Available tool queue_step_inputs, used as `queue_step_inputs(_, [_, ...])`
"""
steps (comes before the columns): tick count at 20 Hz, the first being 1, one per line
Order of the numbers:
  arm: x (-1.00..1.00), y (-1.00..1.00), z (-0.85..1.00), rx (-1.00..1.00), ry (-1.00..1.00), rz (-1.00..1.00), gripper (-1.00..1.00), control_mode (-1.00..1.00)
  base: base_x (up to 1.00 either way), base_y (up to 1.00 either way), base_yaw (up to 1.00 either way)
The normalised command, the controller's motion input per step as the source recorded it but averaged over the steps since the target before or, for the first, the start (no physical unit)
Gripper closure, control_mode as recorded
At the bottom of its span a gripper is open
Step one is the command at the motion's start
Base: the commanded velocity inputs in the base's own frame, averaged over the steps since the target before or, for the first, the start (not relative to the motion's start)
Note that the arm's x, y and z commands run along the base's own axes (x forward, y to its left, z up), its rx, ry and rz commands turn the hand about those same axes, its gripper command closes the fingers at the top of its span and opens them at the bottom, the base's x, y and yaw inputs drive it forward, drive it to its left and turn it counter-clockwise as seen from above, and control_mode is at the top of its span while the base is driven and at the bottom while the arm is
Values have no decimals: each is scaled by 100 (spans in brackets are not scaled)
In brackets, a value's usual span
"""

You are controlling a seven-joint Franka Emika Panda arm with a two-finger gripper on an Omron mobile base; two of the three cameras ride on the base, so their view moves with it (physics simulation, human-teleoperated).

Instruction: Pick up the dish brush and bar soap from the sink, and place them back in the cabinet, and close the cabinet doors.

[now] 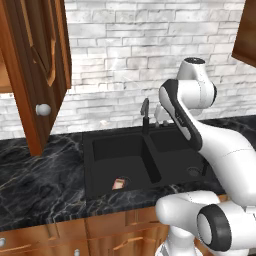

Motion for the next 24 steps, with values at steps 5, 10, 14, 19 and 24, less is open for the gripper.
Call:
queue_step_inputs(5, [0, -37, -3, 0, -1, -1, -100, -100, 0, 0, 0])
queue_step_inputs(10, [0, -40, -7, 0, -1, -8, -100, -100, 0, 0, 0])
queue_step_inputs(14, [0, -45, -9, 0, 0, -11, -100, -100, 0, 0, 0])
queue_step_inputs(19, [0, -43, -9, 0, 0, -12, -100, -100, 0, 0, 0])
queue_step_inputs(24, [0, -37, -11, 0, 0, -14, -100, -100, 0, 0, 0])
